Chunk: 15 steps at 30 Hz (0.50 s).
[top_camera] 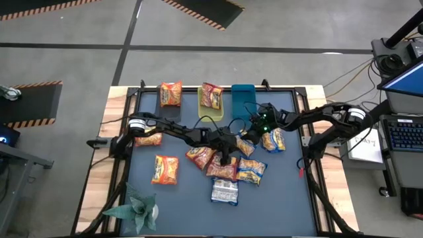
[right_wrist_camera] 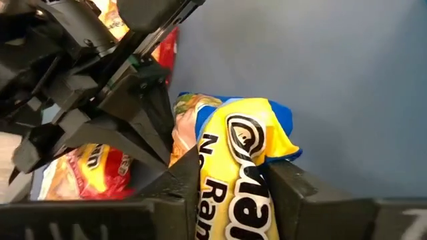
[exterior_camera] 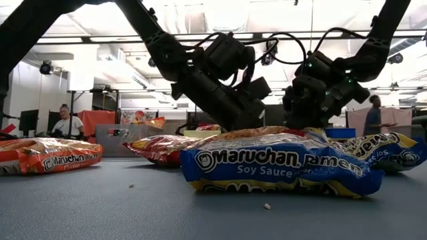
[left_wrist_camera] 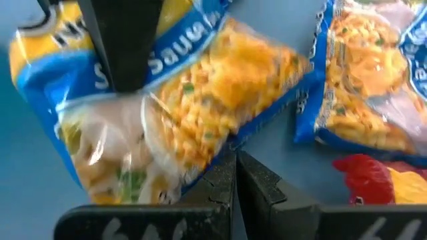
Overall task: Sort Maruchan noodles
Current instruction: Put the blue noodle pack into the blue bin
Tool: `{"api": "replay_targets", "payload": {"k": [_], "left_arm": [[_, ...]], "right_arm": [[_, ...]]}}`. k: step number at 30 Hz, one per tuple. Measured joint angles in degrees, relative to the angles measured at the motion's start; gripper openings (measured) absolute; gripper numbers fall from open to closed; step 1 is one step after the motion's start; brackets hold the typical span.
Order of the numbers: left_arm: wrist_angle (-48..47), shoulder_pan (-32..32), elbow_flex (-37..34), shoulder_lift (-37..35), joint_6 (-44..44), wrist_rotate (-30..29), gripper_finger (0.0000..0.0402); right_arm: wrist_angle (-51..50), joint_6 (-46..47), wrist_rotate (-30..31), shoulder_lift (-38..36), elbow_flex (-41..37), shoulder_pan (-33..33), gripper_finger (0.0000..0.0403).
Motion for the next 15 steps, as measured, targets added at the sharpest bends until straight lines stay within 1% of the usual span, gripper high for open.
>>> {"api": "replay_targets", "payload": {"k": [4, 11, 13, 15], "left_arm": [[-5.0, 0.0, -0.1, -3.4, 1.6, -0.1, 0.0], [-12.2, -0.5, -0.2, -11.9, 5.2, -0.1, 0.0], [-13.6, -0.8, -0.2, -15.0, 6.5, -0.1, 0.0], [-13.8, -1.1, -0.6, -18.0, 7.8, -0.1, 0.0]], "right_arm": [[0.0, 0.0, -0.2, -2.0, 0.0, 0.0, 0.0094], [0.5, -0.4, 0.4, -8.4, 0.0, 0.0, 0.0094], [0.8, -0.5, 1.8, -10.8, 0.0, 0.0, 0.0094], [1.0, -1.0, 5.3, -13.3, 0.0, 0.0, 0.0093]]}}
